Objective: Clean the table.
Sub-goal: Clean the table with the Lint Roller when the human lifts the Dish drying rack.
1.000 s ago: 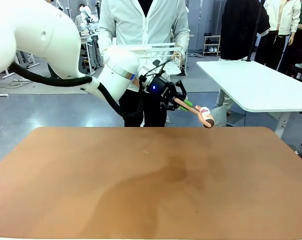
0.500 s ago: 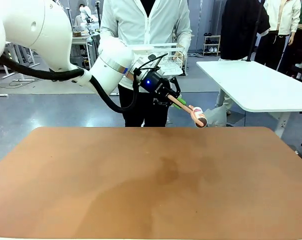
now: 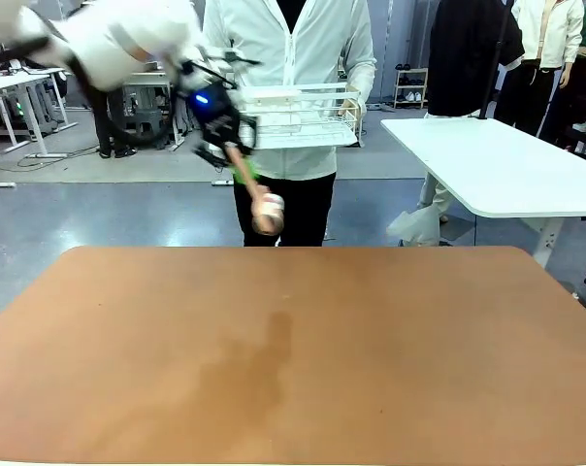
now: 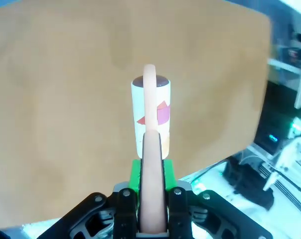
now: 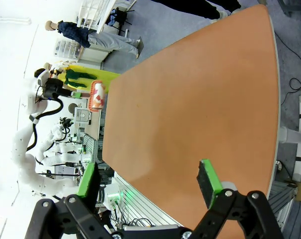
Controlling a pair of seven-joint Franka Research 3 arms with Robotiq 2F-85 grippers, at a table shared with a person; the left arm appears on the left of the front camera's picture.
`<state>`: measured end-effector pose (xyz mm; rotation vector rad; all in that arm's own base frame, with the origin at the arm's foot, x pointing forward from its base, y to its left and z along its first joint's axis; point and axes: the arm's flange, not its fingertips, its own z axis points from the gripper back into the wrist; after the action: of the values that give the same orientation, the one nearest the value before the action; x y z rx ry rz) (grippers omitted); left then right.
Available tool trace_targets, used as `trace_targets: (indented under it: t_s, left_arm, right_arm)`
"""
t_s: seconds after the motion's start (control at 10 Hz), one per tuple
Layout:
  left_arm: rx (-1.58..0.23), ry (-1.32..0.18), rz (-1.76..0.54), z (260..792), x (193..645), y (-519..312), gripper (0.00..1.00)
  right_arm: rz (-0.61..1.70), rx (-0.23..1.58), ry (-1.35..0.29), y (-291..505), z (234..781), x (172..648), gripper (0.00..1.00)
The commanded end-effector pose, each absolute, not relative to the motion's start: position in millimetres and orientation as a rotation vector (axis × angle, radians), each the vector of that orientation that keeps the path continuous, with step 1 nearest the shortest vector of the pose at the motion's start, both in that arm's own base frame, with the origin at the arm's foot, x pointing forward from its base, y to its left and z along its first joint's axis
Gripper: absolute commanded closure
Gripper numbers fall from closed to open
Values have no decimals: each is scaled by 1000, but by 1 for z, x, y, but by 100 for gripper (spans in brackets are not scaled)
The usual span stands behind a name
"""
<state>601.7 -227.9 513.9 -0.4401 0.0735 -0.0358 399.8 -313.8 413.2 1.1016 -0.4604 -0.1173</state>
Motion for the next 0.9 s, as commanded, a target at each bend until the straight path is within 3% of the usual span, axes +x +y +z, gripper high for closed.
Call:
trace_targets:
  t_s: [0.0,0.1,0.4,0.6,0.7,0.8]
  left_arm:
    - [-272,90,-57,525,573,-170,81]
    - [-143,90,-26,524,571,-121,81]
    - [-70,135,151,521,568,-1,81]
    - [-132,142,146,516,560,28,81]
    - [-142,73,175,514,560,25,81]
    - [-81,131,172,514,570,41,81]
  right_arm:
    - [-119,1095,-455,-312,417,399,0]
    - [-119,1095,-455,-312,417,399,0]
    - [-119,1095,-455,-312,417,399,0]
    - [-119,1095,-455,-312,417,399,0]
    - [-119,1095,-455,-312,417,399,0]
    - [-119,1095,-455,-312,417,399,0]
